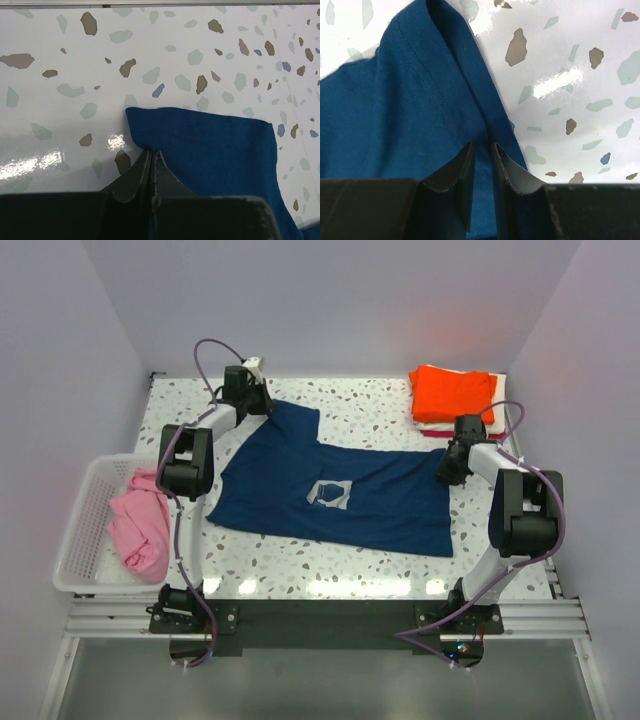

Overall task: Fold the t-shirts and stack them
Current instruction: Fold the tshirt

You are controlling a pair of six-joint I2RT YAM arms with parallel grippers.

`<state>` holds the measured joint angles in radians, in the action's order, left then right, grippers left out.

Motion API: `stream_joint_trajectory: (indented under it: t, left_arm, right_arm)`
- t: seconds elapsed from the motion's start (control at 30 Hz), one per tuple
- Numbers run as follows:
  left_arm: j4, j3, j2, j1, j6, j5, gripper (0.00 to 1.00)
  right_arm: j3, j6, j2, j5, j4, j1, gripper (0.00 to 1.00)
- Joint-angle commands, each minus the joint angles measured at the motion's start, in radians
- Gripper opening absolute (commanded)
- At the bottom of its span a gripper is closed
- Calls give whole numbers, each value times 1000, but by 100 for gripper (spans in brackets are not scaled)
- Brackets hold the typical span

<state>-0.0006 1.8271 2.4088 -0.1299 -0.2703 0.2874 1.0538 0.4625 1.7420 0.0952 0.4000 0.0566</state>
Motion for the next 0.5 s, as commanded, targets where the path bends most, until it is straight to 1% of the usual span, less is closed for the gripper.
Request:
stream_joint_trajectory:
  t: [0.0, 0.17, 0.3, 0.47]
  left_arm:
    - [48, 44, 7, 15, -1, 19, 0]
    - [47, 46, 12, 15, 0, 22, 0]
    - [45, 47, 15, 15, 0, 22, 0]
    - [45, 51, 21, 15, -1, 29, 0]
  right_arm:
    - [11, -21, -33, 15, 2, -8, 23]
    - [23, -19, -25, 12, 5, -9, 17]
    - [23, -21, -21, 12, 5, -9, 14]
    - [23, -19, -12, 17, 3, -9, 13]
